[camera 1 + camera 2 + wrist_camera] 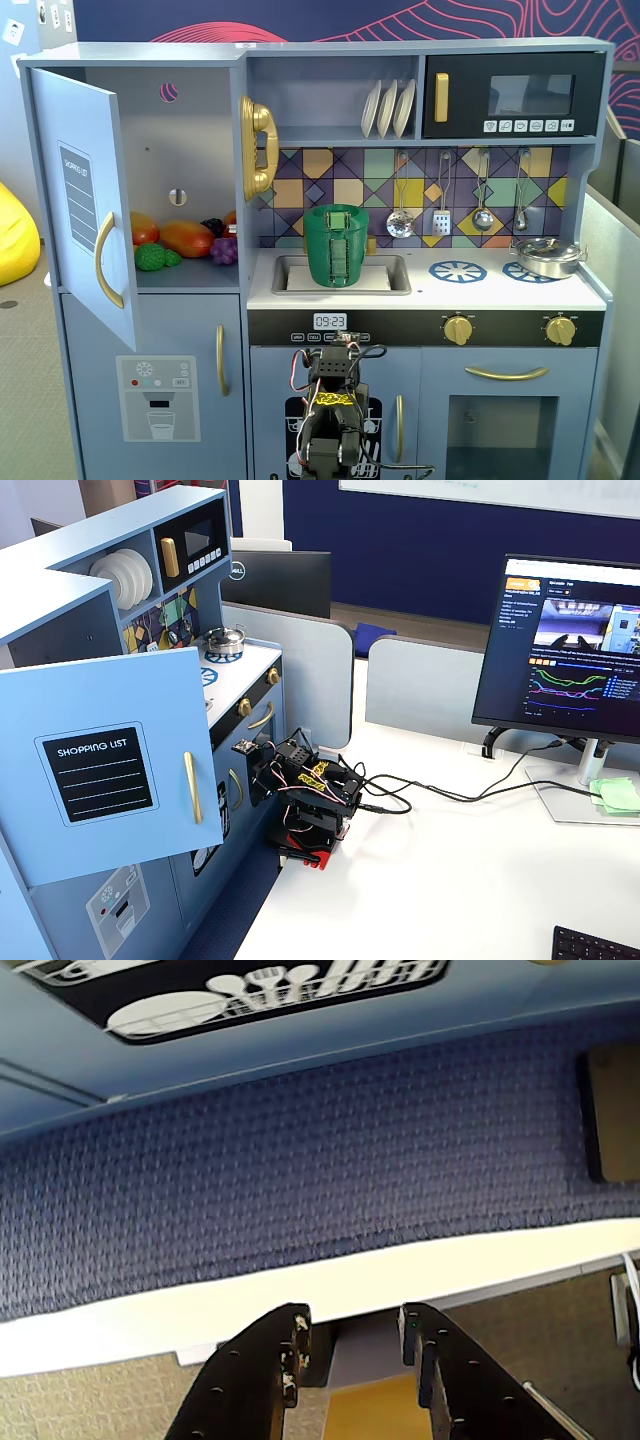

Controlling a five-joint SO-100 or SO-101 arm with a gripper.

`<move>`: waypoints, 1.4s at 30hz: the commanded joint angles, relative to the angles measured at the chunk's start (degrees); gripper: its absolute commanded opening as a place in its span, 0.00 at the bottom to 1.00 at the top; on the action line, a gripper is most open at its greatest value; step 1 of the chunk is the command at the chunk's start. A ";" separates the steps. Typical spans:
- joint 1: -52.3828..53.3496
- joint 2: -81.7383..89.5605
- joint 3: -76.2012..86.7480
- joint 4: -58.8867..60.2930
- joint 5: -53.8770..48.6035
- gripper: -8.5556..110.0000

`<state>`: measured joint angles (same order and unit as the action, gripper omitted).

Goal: Take off the lid from the green recipient and place it on the counter

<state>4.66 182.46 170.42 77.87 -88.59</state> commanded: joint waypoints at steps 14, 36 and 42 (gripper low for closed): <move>1.41 -20.39 -46.49 -28.48 -3.25 0.22; 1.85 -40.34 -63.72 -54.14 -10.11 0.40; 0.35 -45.18 -65.83 -56.95 -11.16 0.39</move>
<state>5.89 139.75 108.98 23.47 -98.79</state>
